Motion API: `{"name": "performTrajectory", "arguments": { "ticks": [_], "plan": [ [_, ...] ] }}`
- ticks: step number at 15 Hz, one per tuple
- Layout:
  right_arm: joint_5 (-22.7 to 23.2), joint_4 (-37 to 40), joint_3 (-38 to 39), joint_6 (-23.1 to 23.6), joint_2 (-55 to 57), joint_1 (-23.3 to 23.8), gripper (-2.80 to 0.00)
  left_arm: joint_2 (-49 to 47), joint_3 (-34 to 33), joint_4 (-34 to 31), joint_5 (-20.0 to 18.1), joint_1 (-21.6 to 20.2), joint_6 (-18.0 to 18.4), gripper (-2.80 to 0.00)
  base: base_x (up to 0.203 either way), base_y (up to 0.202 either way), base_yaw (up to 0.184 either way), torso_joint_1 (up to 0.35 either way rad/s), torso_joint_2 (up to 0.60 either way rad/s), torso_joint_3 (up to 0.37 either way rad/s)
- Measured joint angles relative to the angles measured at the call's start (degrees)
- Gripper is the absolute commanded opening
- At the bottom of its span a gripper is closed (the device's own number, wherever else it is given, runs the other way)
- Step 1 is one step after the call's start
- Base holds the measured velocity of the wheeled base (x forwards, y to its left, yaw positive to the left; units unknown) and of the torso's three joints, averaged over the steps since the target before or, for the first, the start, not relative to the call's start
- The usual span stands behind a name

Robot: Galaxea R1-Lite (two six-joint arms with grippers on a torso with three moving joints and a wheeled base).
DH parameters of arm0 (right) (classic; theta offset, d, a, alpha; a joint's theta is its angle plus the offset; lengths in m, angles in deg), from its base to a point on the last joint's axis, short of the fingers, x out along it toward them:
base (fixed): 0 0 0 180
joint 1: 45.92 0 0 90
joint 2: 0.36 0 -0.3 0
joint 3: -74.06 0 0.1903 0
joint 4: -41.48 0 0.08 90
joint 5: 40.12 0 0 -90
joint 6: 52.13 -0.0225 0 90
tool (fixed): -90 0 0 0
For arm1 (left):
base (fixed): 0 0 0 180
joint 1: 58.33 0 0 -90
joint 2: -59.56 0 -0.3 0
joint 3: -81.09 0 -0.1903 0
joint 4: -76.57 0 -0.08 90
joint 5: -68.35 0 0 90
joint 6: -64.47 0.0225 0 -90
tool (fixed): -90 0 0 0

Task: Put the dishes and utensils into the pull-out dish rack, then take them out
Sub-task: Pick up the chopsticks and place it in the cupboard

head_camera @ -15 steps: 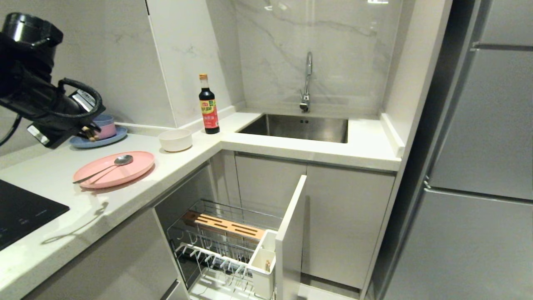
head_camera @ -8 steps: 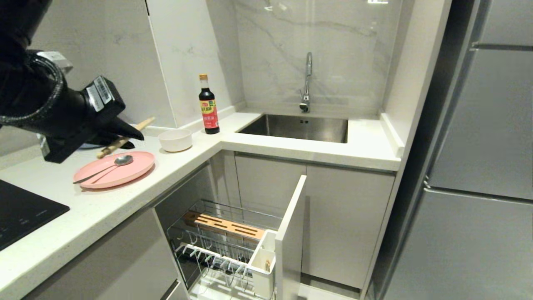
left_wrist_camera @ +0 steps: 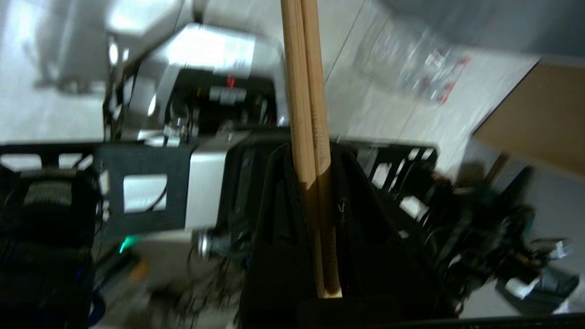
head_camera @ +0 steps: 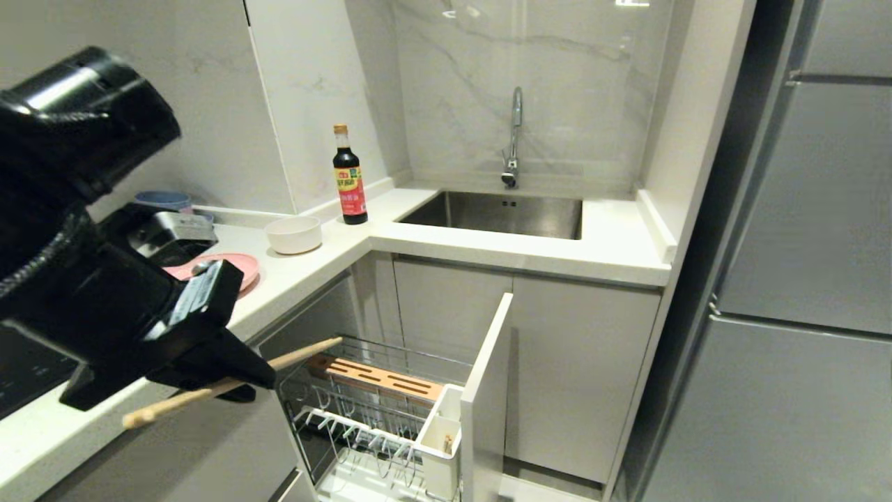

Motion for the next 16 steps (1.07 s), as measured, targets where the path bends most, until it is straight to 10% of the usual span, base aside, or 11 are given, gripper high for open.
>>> {"name": "performTrajectory", "arguments": {
  "ticks": [8,16],
  "plan": [
    [-0.01,0.02,0.0,0.01,0.02,0.0,-2.8,-18.7,2.8,-1.11,-9.49,-5.89,9.61,-2.8,0.0,0.0,0.0,0.0,0.0,0.0],
    [-0.01,0.0,0.02,-0.01,0.02,0.0,-2.8,-32.16,3.79,7.26,-8.57,-7.33,10.34,-2.8,0.0,0.0,0.0,0.0,0.0,0.0]
  ]
}}
